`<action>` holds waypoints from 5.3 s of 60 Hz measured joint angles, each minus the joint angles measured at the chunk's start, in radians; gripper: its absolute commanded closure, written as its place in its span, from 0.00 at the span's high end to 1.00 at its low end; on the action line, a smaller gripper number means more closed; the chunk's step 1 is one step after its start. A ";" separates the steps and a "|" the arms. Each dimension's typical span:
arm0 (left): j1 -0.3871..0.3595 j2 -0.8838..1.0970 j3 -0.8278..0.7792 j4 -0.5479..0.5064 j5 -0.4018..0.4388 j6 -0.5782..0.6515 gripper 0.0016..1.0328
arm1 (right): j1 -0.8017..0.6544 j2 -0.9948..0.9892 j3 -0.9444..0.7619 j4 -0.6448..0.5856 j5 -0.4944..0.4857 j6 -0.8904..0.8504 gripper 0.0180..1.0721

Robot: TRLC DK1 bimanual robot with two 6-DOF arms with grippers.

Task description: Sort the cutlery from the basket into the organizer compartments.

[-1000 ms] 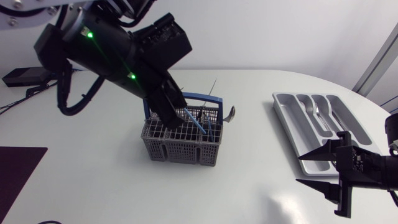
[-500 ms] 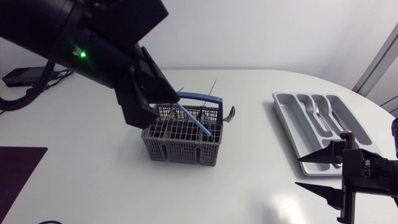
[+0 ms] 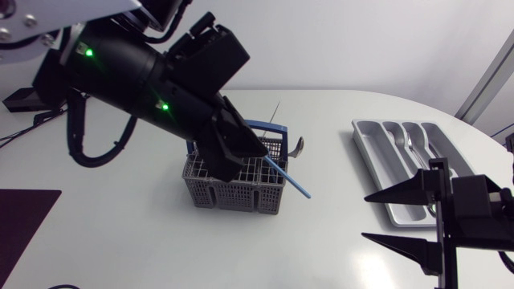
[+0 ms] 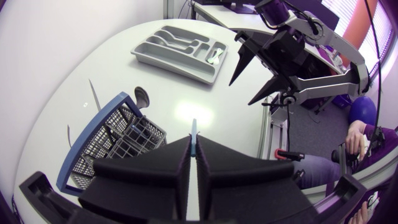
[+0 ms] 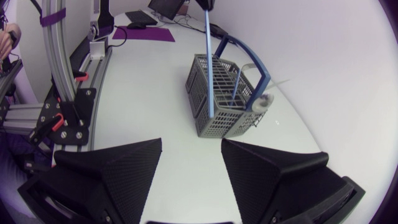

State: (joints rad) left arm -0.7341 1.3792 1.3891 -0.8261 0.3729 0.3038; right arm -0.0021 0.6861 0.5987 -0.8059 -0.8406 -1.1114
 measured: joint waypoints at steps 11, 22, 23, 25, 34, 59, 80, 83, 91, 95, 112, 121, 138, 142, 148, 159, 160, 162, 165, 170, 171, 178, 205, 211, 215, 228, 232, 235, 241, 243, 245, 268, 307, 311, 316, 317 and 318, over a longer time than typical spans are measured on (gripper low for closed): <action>-0.021 0.064 -0.008 0.048 0.060 -0.017 0.03 | 0.129 0.031 0.026 0.126 0.011 0.199 0.66; -0.026 0.101 -0.008 0.058 0.110 -0.019 0.03 | 0.186 0.116 0.034 0.207 0.026 0.296 0.66; -0.026 0.101 -0.008 0.059 0.114 -0.020 0.03 | 0.190 0.127 0.035 0.210 0.026 0.301 0.66; -0.026 0.101 -0.008 0.062 0.123 -0.019 0.03 | 0.197 0.141 0.037 0.219 0.026 0.308 0.66; -0.026 0.107 -0.008 0.068 0.157 -0.020 0.03 | 0.233 0.209 0.050 0.267 0.037 0.340 0.63; -0.026 0.140 -0.008 0.069 0.170 -0.020 0.03 | 0.309 0.282 0.064 0.313 0.056 0.383 0.33; -0.026 0.140 -0.008 0.069 0.177 -0.020 0.03 | 0.335 0.293 0.064 0.314 0.067 0.389 0.15; -0.026 0.140 -0.008 0.069 0.179 -0.020 0.03 | 0.335 0.297 0.064 0.314 0.068 0.391 0.09; -0.026 0.140 -0.008 0.069 0.188 -0.021 0.03 | 0.336 0.309 0.064 0.315 0.071 0.399 0.05; -0.023 0.143 -0.007 0.069 0.192 -0.024 0.04 | 0.341 0.310 0.064 0.315 0.074 0.403 0.05; 0.019 0.144 0.017 0.109 0.196 -0.069 0.96 | 0.341 0.307 0.063 0.311 0.079 0.409 0.05; 0.100 0.106 0.019 0.184 0.196 -0.121 0.96 | 0.307 0.280 0.063 0.285 0.082 0.408 0.05; 0.189 0.065 0.016 0.208 0.134 -0.098 0.96 | 0.098 0.223 0.052 0.247 0.079 0.370 0.05; 0.186 0.066 0.008 0.207 0.104 -0.082 0.96 | 0.033 0.221 0.052 0.245 0.078 0.362 0.05; 0.165 0.076 -0.008 0.207 0.030 -0.040 0.96 | -0.059 0.222 0.052 0.249 0.077 0.355 0.05; 0.089 0.115 -0.055 0.207 -0.113 0.024 0.96 | -0.238 0.297 0.058 0.284 0.066 0.353 0.05; 0.080 0.120 -0.061 0.207 -0.126 0.032 0.96 | -0.249 0.307 0.060 0.288 0.066 0.354 0.05; 0.068 0.127 -0.068 0.208 -0.148 0.039 0.96 | -0.275 0.330 0.067 0.299 0.066 0.359 0.05; 0.052 0.142 -0.081 0.212 -0.174 0.047 0.96 | -0.318 0.371 0.081 0.323 0.063 0.378 0.05; 0.037 0.160 -0.100 0.247 -0.196 0.061 0.96 | -0.367 0.430 0.109 0.368 0.064 0.414 0.05; 0.037 0.164 -0.103 0.251 -0.197 0.064 0.96 | -0.373 0.439 0.115 0.373 0.066 0.419 0.05; 0.037 0.187 -0.113 0.285 -0.213 0.074 0.95 | -0.409 0.529 0.164 0.416 0.097 0.472 0.05; 0.011 0.224 -0.164 0.430 -0.331 0.146 0.95 | -0.419 0.839 0.302 0.496 0.309 0.616 0.06; 0.005 0.224 -0.204 0.488 -0.354 0.163 0.95 | -0.415 0.875 0.309 0.499 0.345 0.626 0.11; 0.005 0.224 -0.232 0.526 -0.356 0.169 0.95 | -0.407 0.893 0.312 0.500 0.364 0.634 0.12; 0.005 0.222 -0.294 0.657 -0.356 0.170 0.95 | -0.378 0.976 0.339 0.502 0.401 0.645 0.19; 0.005 0.218 -0.315 0.703 -0.356 0.170 0.95 | -0.377 1.005 0.358 0.502 0.402 0.648 0.22; 0.004 0.213 -0.332 0.736 -0.356 0.170 0.94 | -0.377 1.026 0.371 0.503 0.405 0.649 0.29; 0.004 0.209 -0.347 0.766 -0.356 0.169 0.88 | -0.377 1.039 0.376 0.503 0.405 0.649 0.46; 0.003 0.209 -0.350 0.773 -0.356 0.169 0.84 | -0.377 1.040 0.376 0.503 0.405 0.649 0.48; 0.003 0.209 -0.351 0.779 -0.356 0.169 0.83 | -0.377 1.041 0.376 0.503 0.405 0.649 0.51; 0.002 0.192 -0.351 0.791 -0.295 0.133 0.17 | -0.377 1.040 0.376 0.503 0.404 0.648 0.57; -0.001 0.207 -0.315 0.733 -0.245 0.095 0.03 | -0.377 0.968 0.336 0.504 0.396 0.644 0.73; 0.000 0.207 -0.309 0.725 -0.239 0.092 0.03 | -0.377 0.943 0.323 0.503 0.396 0.637 0.89; 0.003 0.206 -0.301 0.704 -0.233 0.089 0.03 | -0.372 0.897 0.308 0.504 0.396 0.632 0.90; 0.006 0.206 -0.297 0.695 -0.227 0.089 0.03 | -0.370 0.883 0.304 0.504 0.396 0.632 0.90; 0.007 0.206 -0.294 0.691 -0.224 0.089 0.03 | -0.368 0.874 0.301 0.504 0.396 0.632 0.90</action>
State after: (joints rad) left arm -0.7273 1.5856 1.0946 -0.1352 0.1490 0.3923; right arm -0.3698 1.5604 0.8997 -0.3019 -0.4442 -0.4793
